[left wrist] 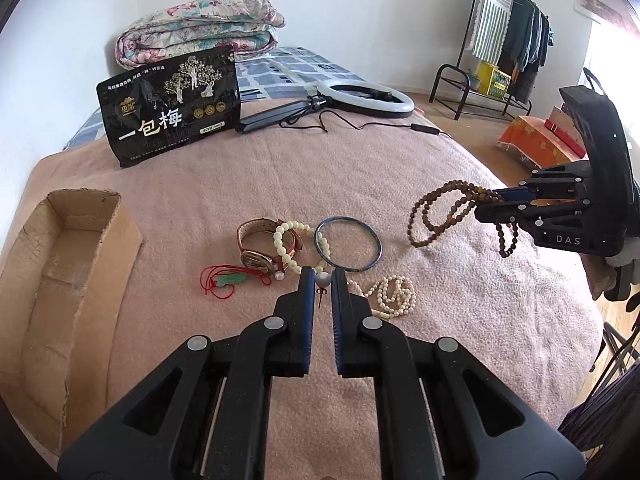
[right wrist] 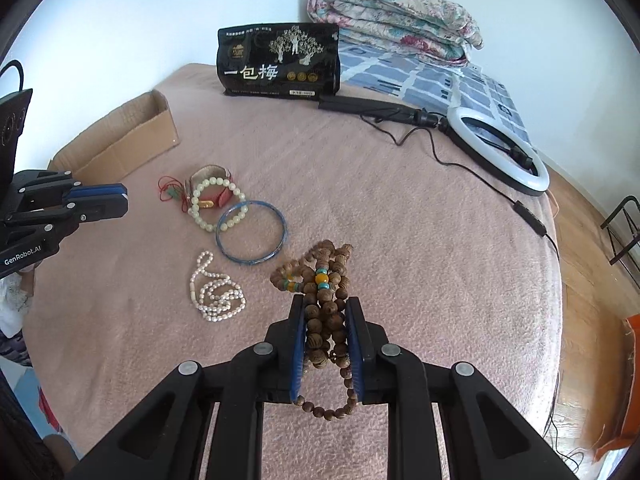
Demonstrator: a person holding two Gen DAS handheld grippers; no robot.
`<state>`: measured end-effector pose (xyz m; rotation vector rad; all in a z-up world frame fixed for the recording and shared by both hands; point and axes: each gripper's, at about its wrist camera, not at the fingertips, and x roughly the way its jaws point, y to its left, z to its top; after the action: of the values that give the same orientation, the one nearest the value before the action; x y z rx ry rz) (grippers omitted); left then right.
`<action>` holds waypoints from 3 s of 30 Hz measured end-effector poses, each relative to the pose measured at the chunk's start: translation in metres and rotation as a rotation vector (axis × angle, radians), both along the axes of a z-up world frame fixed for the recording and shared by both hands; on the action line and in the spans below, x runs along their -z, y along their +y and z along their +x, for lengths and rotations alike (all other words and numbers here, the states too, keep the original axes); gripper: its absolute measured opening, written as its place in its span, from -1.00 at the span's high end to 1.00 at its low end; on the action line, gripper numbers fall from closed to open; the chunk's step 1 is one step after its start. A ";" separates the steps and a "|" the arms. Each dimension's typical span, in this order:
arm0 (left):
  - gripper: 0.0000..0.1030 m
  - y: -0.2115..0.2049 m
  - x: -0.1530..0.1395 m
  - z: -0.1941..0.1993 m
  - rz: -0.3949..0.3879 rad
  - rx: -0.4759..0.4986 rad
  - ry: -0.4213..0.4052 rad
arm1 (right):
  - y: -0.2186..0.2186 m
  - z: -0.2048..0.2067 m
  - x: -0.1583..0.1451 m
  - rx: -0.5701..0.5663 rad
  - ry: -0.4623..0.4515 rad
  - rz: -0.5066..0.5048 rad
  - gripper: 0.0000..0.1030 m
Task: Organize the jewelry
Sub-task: 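Carry the bead necklace with the right tool into the cardboard box and release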
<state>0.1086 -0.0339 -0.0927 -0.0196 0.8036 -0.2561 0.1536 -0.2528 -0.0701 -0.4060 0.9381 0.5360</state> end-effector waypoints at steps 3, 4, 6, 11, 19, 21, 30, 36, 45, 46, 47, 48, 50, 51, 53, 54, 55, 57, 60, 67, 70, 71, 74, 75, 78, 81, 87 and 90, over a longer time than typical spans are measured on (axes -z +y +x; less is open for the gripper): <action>0.88 0.007 -0.014 -0.009 -0.013 -0.014 -0.018 | 0.000 -0.009 -0.014 0.009 -0.022 0.017 0.79; 0.88 0.009 -0.019 -0.012 -0.013 -0.019 -0.025 | 0.000 -0.012 -0.018 0.011 -0.031 0.021 0.79; 0.88 0.014 -0.027 -0.019 -0.014 -0.030 -0.039 | 0.002 -0.018 -0.026 0.014 -0.046 0.026 0.79; 0.88 0.027 -0.048 -0.035 -0.008 -0.054 -0.074 | 0.008 -0.032 -0.044 0.020 -0.074 0.051 0.79; 0.88 0.057 -0.076 -0.056 -0.015 -0.104 -0.116 | 0.031 -0.048 -0.074 0.003 -0.114 0.115 0.79; 0.88 0.065 -0.080 -0.061 -0.016 -0.120 -0.124 | 0.040 -0.051 -0.079 -0.007 -0.119 0.131 0.79; 0.88 0.109 -0.100 -0.075 -0.016 -0.207 -0.158 | 0.089 -0.057 -0.095 -0.045 -0.119 0.191 0.79; 0.88 0.145 -0.102 -0.080 -0.006 -0.287 -0.157 | 0.127 -0.055 -0.102 -0.049 -0.116 0.219 0.79; 0.88 0.212 -0.084 -0.075 -0.025 -0.457 -0.099 | 0.191 -0.046 -0.102 -0.057 -0.102 0.250 0.79; 0.88 0.219 -0.082 -0.075 -0.035 -0.470 -0.094 | 0.198 -0.045 -0.101 -0.061 -0.106 0.247 0.79; 0.88 0.225 -0.081 -0.075 -0.040 -0.483 -0.088 | 0.206 -0.045 -0.101 -0.065 -0.112 0.242 0.79; 0.88 0.230 -0.079 -0.074 -0.042 -0.496 -0.084 | 0.214 -0.045 -0.100 -0.071 -0.118 0.236 0.79; 0.88 0.239 -0.073 -0.072 -0.040 -0.509 -0.071 | 0.229 -0.042 -0.098 -0.080 -0.116 0.236 0.79; 0.88 0.242 -0.071 -0.071 -0.030 -0.514 -0.064 | 0.236 -0.041 -0.097 -0.084 -0.113 0.239 0.79; 0.88 0.249 -0.063 -0.068 -0.029 -0.524 -0.044 | 0.250 -0.037 -0.094 -0.095 -0.105 0.243 0.79; 0.88 0.253 -0.060 -0.066 -0.036 -0.528 -0.033 | 0.257 -0.036 -0.092 -0.100 -0.103 0.241 0.79; 0.88 0.255 -0.057 -0.064 -0.040 -0.532 -0.025 | 0.264 -0.034 -0.090 -0.105 -0.101 0.237 0.79; 0.88 0.259 -0.053 -0.062 -0.035 -0.534 -0.014 | 0.278 -0.031 -0.085 -0.115 -0.096 0.233 0.79; 0.88 0.261 -0.046 -0.058 -0.028 -0.526 0.001 | 0.296 -0.027 -0.078 -0.127 -0.088 0.228 0.79; 0.88 0.266 -0.032 -0.051 -0.044 -0.525 0.037 | 0.331 -0.016 -0.058 -0.145 -0.068 0.211 0.79; 0.88 0.270 -0.026 -0.049 -0.047 -0.527 0.055 | 0.341 -0.013 -0.050 -0.158 -0.056 0.201 0.79; 0.88 0.270 -0.024 -0.048 -0.045 -0.525 0.061 | 0.344 -0.012 -0.047 -0.163 -0.050 0.197 0.79; 0.88 0.269 -0.022 -0.046 -0.040 -0.522 0.067 | 0.354 -0.008 -0.040 -0.176 -0.042 0.187 0.79; 0.88 0.269 -0.022 -0.046 -0.042 -0.519 0.068 | 0.356 -0.006 -0.038 -0.178 -0.039 0.183 0.79; 0.88 0.269 -0.022 -0.045 -0.045 -0.517 0.067 | 0.360 -0.003 -0.034 -0.178 -0.029 0.186 0.78; 0.88 0.268 -0.021 -0.044 -0.052 -0.512 0.069 | 0.362 -0.003 -0.034 -0.178 -0.021 0.200 0.76; 0.67 0.270 -0.020 -0.044 -0.061 -0.522 0.081 | 0.360 -0.007 -0.039 -0.173 -0.068 0.195 -0.15; -0.22 0.273 -0.022 -0.047 -0.060 -0.551 0.059 | 0.356 -0.008 -0.044 -0.158 -0.085 0.202 -0.45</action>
<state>0.0611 0.2391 -0.0710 -0.3024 0.8178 0.2431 0.1460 0.1030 -0.0264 -0.3188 0.7650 0.7451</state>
